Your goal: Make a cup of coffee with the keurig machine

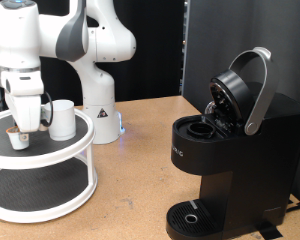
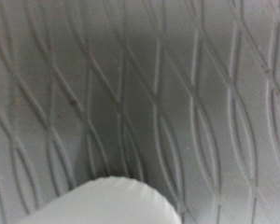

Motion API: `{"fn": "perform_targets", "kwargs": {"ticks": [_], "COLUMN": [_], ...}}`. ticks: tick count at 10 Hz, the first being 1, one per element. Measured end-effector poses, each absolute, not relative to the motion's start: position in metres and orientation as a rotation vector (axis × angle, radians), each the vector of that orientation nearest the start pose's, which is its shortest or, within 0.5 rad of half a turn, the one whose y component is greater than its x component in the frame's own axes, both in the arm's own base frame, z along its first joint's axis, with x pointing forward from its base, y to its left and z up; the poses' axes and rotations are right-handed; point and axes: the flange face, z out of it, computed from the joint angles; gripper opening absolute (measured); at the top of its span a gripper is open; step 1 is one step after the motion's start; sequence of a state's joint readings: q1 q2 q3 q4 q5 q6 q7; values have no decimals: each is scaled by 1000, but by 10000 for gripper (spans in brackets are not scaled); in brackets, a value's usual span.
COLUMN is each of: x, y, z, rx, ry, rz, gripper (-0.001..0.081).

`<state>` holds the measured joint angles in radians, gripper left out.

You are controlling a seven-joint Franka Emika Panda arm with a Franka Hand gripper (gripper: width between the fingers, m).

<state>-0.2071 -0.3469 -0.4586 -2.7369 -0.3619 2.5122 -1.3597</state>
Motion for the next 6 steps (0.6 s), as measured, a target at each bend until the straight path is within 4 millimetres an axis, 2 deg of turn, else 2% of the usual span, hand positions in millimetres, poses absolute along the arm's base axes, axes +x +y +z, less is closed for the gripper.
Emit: {"fn": "perform_targets", "kwargs": {"ticks": [2,6], "x": [316,311], "y": [-234,-238], "z": [345,407], "rx": [-2826,-2741], "ry": [-1548,-1537], "rz": [5,-20], "gripper": [463,430]}}
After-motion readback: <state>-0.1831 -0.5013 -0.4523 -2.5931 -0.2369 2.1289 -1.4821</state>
